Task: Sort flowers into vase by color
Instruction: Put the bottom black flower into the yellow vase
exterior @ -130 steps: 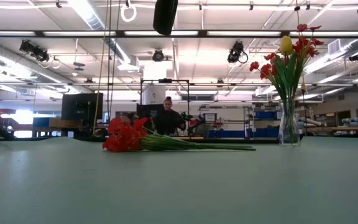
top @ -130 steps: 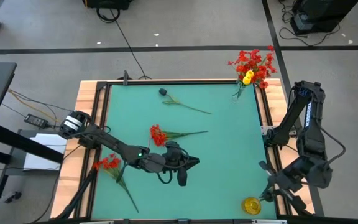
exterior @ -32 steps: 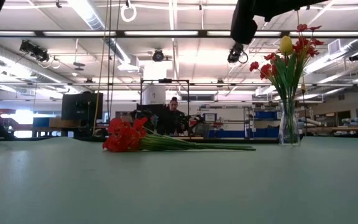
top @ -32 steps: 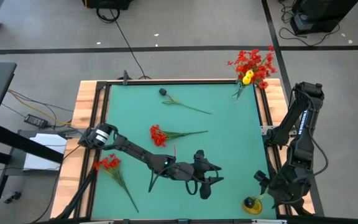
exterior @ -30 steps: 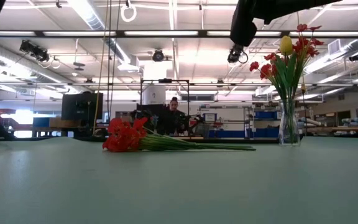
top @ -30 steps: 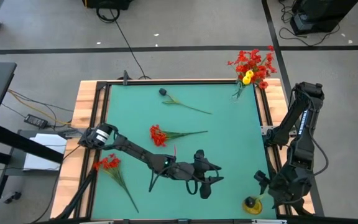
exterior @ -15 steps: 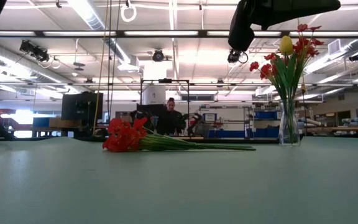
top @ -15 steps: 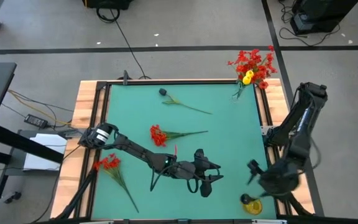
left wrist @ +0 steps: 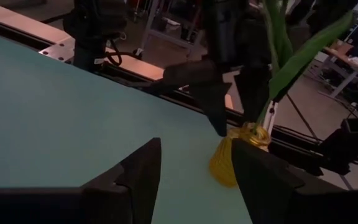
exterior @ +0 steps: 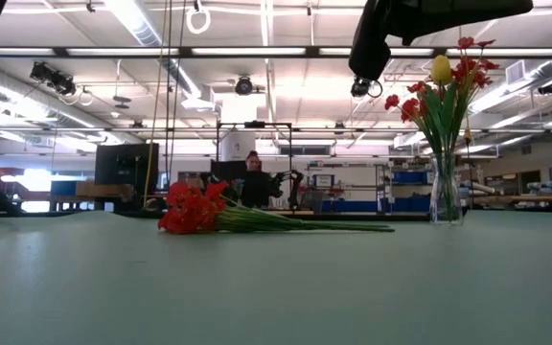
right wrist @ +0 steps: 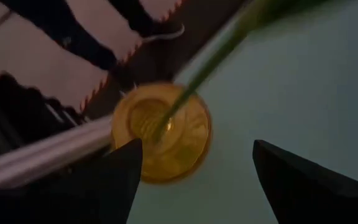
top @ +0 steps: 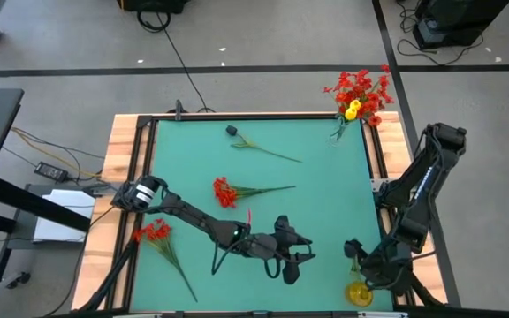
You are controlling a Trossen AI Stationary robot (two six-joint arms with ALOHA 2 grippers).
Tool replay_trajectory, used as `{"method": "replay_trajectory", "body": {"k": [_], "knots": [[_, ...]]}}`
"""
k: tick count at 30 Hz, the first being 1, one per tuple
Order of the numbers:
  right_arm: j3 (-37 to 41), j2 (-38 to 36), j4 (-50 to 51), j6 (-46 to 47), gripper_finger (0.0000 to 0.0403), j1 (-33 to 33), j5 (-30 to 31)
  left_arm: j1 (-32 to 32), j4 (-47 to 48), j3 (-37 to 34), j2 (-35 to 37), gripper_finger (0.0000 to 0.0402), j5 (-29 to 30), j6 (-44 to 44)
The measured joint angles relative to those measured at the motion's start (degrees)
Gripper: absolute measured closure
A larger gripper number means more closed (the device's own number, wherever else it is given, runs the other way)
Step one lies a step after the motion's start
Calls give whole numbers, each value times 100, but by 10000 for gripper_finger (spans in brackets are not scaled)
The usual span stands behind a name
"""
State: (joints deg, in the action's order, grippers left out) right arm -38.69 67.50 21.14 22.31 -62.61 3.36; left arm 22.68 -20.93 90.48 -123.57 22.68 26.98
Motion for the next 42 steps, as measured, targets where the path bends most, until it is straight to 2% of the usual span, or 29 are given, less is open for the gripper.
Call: {"method": "replay_trajectory", "body": {"k": [7, 20, 25, 34, 42], "knots": [[-1, 190, -210, -98, 89, 0, -278, 2, 42, 0, 0, 200, 0, 1], [1, 80, -536, 190, 96, 103, -346, -98, 96, 0, 2, 200, 0, 72], [26, 111, -560, 165, 96, 105, -173, -119, 122, 0, 2, 200, 0, 72], [10, 658, -741, 156, 97, 131, -309, -142, 222, 0, 6, 200, -2, 74], [8, 610, -559, 84, 105, 127, 153, -150, 279, 0, 7, 200, -4, 74]]}}
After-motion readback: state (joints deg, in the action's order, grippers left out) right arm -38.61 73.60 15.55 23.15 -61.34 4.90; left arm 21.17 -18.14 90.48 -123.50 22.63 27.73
